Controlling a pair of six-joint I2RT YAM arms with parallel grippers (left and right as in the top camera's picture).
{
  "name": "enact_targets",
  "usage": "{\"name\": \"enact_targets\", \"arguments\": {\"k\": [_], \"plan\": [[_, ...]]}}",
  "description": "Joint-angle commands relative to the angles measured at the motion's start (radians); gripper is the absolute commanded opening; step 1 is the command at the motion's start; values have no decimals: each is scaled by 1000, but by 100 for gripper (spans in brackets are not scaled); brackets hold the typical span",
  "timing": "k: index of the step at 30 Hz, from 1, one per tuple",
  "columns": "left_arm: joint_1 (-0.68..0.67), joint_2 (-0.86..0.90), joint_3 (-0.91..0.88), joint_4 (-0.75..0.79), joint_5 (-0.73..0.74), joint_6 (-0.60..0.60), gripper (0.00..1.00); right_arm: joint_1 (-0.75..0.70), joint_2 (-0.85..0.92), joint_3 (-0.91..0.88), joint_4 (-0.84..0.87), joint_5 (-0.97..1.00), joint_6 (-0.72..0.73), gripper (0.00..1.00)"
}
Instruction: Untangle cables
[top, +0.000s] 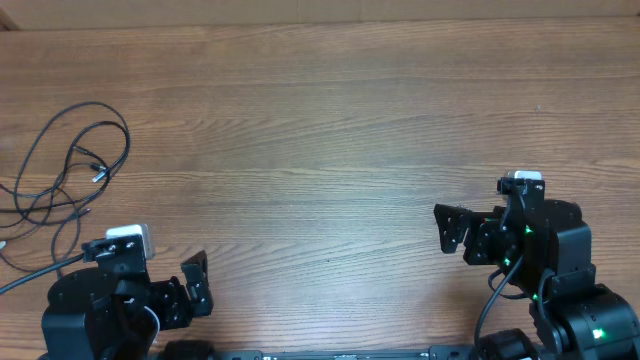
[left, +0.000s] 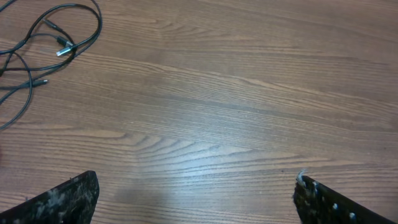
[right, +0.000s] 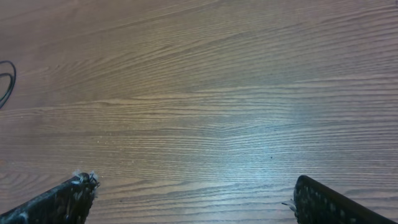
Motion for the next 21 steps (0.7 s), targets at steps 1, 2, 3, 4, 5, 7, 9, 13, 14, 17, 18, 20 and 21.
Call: {"name": "enact_targets", "arguments": {"k": [1,2,3,4,5,7,9,13,14,17,18,20,21], "plan": [[3,-2,-9,-2,-7,-14,99,-2,0,-3,10,0,-6,100],[3,-2,-9,-2,-7,-14,100,-2,0,-3,17,7,-8,100],[3,-2,-9,-2,-7,-14,100,-2,0,-3,23,12,-9,100],[3,-2,-9,-2,-7,-14,100,-2,0,-3,30,24,-8,100],[3,-2,-9,-3,-7,-14,100,-2,0,-3,38,33,-8,100],[3,-2,-9,-3,-7,-14,99,-2,0,-3,51,33,-8,100],[3,-2,-9,-3,-7,-14,100,-2,0,-3,61,32,-8,100],[3,-2,-9,-3,-7,-14,99,-2,2,-3,80,33,-8,100],[3,-2,-9,-3,-7,-14,99,-2,5,-3,85,33,-9,100],[3,-2,-9,-3,-7,-14,100,-2,14,-3,91,33,-8,100],[3,-2,-9,-3,-7,-14,100,-2,16,-5,97,34,-9,100],[3,-2,-9,-3,-7,-14,100,-3,0,-15,117,42,-9,100],[3,-2,-9,-3,-7,-14,100,-4,-7,-19,127,51,-9,100]]}}
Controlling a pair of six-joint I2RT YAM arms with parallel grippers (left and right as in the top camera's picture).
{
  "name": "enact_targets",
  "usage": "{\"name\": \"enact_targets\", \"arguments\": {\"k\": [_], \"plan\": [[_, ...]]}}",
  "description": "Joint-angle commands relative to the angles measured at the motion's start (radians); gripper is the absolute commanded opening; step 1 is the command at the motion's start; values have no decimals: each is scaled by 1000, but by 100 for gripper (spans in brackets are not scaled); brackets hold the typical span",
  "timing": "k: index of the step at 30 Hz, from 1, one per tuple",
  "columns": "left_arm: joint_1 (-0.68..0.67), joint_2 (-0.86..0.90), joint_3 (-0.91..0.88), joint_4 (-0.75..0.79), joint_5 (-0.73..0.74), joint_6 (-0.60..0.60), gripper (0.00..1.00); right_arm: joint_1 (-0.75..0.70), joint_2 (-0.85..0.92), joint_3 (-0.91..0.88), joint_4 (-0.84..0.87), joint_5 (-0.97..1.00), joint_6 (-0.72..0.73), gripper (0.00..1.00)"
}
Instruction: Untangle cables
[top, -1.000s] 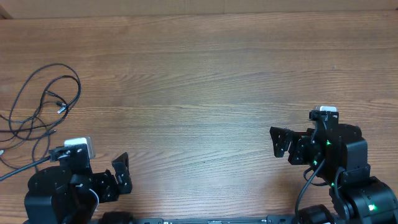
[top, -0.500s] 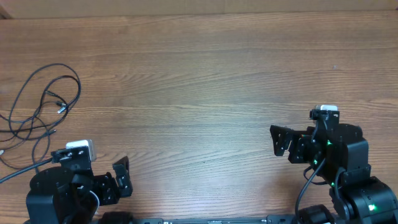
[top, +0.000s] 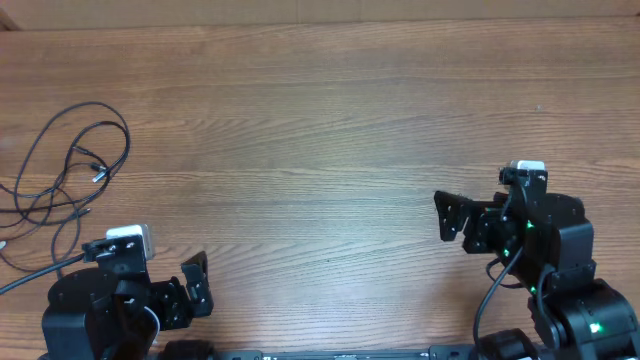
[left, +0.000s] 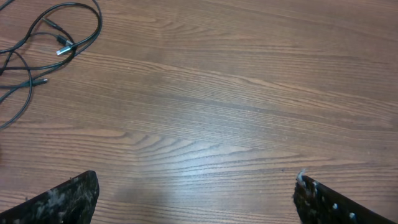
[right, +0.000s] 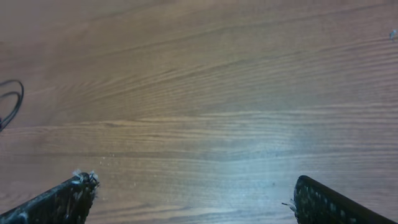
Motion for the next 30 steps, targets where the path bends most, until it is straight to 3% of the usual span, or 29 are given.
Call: {"name": "enact_targets", "arguments": {"k": [1,8,21,25,30], "plan": [[3,-2,-9,0,-6,-14,100,-5,-27,-19,31,33,-6,100],[3,-2,-9,0,-6,-14,100,-58,-201,-186,259,23,-5,100],[3,-2,-9,0,-6,-14,99,-188,-553,-693,943,-52,-5,100],[3,-2,-9,0,-6,-14,100,-188,-613,-778,1051,-40,-5,100],[3,-2,-9,0,-6,-14,99,-196,-693,-847,1051,-40,-6,100]]}}
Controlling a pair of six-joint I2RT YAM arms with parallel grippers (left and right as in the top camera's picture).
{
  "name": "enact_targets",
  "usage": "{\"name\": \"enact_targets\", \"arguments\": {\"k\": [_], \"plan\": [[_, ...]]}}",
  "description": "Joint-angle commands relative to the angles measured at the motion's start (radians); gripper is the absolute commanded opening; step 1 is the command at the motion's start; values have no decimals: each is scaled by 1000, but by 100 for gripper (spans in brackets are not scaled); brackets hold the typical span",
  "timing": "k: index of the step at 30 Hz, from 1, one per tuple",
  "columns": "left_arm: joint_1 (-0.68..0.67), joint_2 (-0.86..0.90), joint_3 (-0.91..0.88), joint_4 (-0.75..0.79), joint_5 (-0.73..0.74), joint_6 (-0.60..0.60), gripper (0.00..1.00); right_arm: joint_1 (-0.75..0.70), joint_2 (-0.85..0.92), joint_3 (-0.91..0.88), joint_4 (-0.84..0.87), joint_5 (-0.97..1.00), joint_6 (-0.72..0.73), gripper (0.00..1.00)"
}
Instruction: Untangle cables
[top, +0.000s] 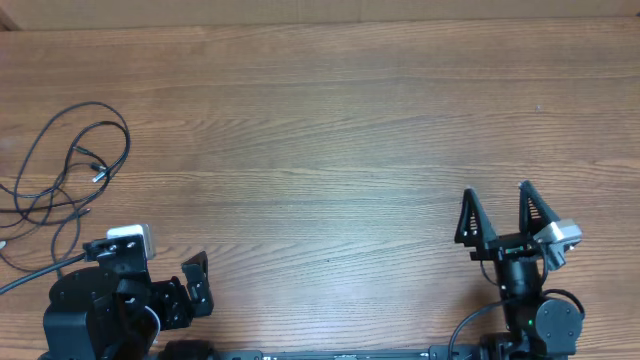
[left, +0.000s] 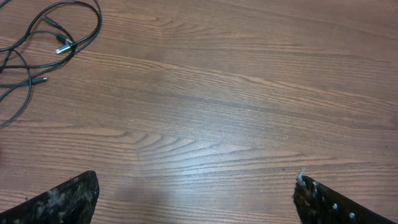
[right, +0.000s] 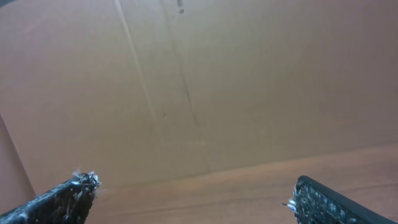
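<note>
A tangle of thin black cables (top: 72, 150) lies on the wooden table (top: 330, 120) at the far left, its loops crossing one another. The left wrist view shows it in the upper left corner, cables (left: 64, 50), with a silver plug end. My left gripper (top: 197, 283) sits low at the front left, open and empty, to the right of the tangle and nearer the front edge; in its own view the left gripper (left: 196, 193) is over bare wood. My right gripper (top: 497, 208) is at the front right, open, fingers pointing toward the table's far side, far from the cables.
The right wrist view, with the right gripper (right: 196, 190) at its foot, looks level at a brown cardboard wall (right: 217, 81) behind the table's far edge. One cable strand runs off the left edge beside the left arm's base.
My right arm has swung its gripper from pointing left and down at the table to pointing toward the far side, its camera now facing the cardboard wall. Left arm and cables are unchanged.
At first both grippers were open over bare wood, the right one pointing left. Then the right wrist had tilted up slightly, showing more of the far table. Now it looks level at the back wall. The cables lie as they did.
</note>
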Motion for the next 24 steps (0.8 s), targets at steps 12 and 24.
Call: {"name": "enact_targets", "arguments": {"k": [12,24], "plan": [[3,-2,-3,1,-7,-14,100,-43,-48,-59,-249,18,-16,100],[3,-2,-3,1,-7,-14,100,-43,-47,-59,-252,18,-15,100]]}}
